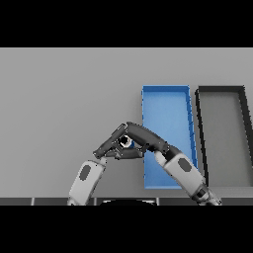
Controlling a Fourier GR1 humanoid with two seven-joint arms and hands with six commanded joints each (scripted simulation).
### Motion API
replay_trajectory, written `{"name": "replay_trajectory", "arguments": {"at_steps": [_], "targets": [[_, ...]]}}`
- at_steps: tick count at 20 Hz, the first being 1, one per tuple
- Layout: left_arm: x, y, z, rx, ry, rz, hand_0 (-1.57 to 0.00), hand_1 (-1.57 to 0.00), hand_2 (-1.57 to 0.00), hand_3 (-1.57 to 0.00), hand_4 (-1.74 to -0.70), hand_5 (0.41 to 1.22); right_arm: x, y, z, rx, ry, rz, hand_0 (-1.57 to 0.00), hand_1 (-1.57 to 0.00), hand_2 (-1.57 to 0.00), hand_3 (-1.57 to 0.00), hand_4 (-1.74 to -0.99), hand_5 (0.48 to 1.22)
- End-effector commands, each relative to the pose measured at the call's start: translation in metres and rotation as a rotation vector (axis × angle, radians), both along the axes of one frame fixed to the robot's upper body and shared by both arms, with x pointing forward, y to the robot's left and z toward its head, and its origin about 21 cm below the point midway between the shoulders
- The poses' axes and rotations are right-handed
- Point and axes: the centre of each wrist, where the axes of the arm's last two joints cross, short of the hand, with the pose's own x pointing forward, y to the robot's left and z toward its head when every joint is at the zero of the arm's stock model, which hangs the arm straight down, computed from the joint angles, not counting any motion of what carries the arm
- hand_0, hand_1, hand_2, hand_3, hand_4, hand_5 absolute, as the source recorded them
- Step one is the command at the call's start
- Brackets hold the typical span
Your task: Pick up the blue pipe and place it into the blue bin.
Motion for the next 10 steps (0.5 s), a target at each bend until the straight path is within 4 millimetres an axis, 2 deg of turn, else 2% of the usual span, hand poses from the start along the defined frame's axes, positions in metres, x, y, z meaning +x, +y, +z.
{"name": "replay_trajectory", "arguments": {"at_steps": [1,2,3,5,7,10], "targets": [[0.001,-0.001,0.002,-0.003,-0.017,0.008,-1.57,-1.57,-1.57,-1.42,-1.73,1.221,-0.001,0.001,0.001,0.005,-0.012,-0.012,-1.55,-1.55,-1.55,-1.53,-1.728,1.182],[0.0,0.001,0.002,0.012,-0.044,0.03,-1.57,-1.57,-1.57,-1.45,-1.72,1.221,0.002,-0.003,0.003,0.004,-0.021,-0.022,-1.55,-1.55,-1.55,-1.54,-1.731,1.19],[0.0,0.003,0.003,0.038,-0.055,0.039,-1.46,-1.34,-1.29,-1.17,-1.6,1.221,0.002,-0.004,0.003,0.003,-0.028,-0.029,-1.56,-1.56,-1.56,-1.54,-1.733,1.196],[-0.001,0.009,-0.001,0.065,-0.048,-0.017,-0.94,-0.86,-0.83,-0.75,-1.37,1.221,-0.002,-0.001,0.001,-0.022,-0.024,-0.031,-1.56,-1.56,-1.56,-1.55,-1.736,1.205],[-0.001,0.007,0.001,0.11,-0.05,-0.046,-0.6,-0.55,-0.53,-0.48,-1.21,1.221,-0.004,0.001,0.003,-0.034,-0.016,-0.041,-1.56,-1.56,-1.56,-1.56,-1.738,1.211],[0.001,0.008,0.002,0.146,-0.043,-0.027,-0.31,-0.28,-0.27,-0.24,-1.05,0.938,-0.006,0.005,0.002,-0.063,-0.01,-0.06,-1.57,-1.57,-1.57,-1.56,-1.739,1.216]]}}
